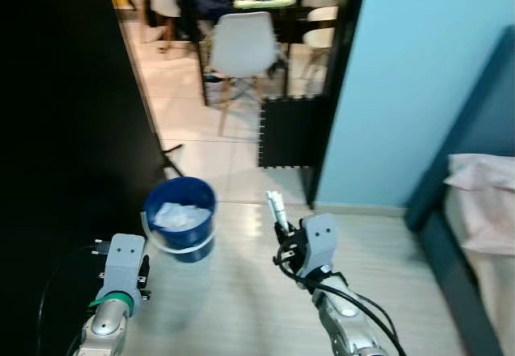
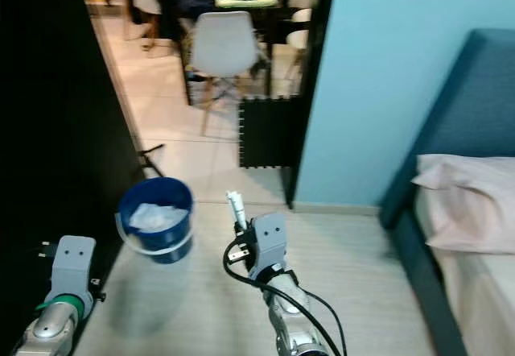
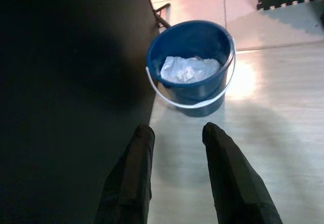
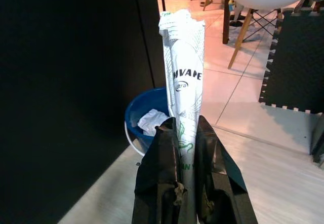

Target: Clean up the room

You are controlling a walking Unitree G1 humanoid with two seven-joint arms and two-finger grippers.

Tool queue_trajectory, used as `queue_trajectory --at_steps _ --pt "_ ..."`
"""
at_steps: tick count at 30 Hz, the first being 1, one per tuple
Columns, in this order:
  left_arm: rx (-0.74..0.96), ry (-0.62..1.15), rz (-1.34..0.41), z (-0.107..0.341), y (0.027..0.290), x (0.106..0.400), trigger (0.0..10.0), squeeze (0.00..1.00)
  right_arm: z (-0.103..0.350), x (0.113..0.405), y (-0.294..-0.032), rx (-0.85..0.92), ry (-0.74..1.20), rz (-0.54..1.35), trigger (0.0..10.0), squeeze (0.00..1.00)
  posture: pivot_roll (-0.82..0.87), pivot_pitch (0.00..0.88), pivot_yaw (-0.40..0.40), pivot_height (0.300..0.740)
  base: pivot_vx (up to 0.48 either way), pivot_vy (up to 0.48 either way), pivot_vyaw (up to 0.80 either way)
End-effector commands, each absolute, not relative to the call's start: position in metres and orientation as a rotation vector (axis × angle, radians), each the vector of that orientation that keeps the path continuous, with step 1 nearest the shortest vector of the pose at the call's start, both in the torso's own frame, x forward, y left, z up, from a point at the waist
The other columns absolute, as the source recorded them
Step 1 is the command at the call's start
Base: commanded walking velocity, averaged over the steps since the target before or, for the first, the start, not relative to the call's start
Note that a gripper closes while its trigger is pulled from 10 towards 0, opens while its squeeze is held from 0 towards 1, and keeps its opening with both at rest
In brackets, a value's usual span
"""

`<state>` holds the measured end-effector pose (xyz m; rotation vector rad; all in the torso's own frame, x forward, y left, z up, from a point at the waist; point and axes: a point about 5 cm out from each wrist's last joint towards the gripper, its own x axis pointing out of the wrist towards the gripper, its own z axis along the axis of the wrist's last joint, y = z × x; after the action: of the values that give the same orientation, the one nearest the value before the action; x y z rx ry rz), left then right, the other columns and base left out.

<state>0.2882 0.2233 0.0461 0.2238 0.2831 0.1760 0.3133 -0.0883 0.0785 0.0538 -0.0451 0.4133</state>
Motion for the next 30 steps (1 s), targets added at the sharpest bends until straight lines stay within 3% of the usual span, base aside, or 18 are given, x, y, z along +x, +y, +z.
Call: queue_trajectory --at_steps 1,19,30 --pt "0.238 0.297 0.169 0.042 0.223 0.286 10.0 0.0 0.074 0.312 -0.094 0.073 -0.025 0.383 10.0 0.0 -0.09 0.037 0.076 0.74 0.368 0.311 0.0" --pt "0.25 0.281 0.15 0.044 0.218 0.29 10.0 0.0 0.075 0.314 -0.1 0.086 -0.03 0.333 10.0 0.0 -0.1 0.044 0.079 0.74 0.376 0.297 0.0" --pt "0.257 0.19 0.024 0.057 0.197 0.296 10.0 0.0 0.074 0.312 -0.099 0.083 -0.028 0.335 10.0 0.0 -0.1 0.049 0.082 0.74 0.0 0.0 0.0"
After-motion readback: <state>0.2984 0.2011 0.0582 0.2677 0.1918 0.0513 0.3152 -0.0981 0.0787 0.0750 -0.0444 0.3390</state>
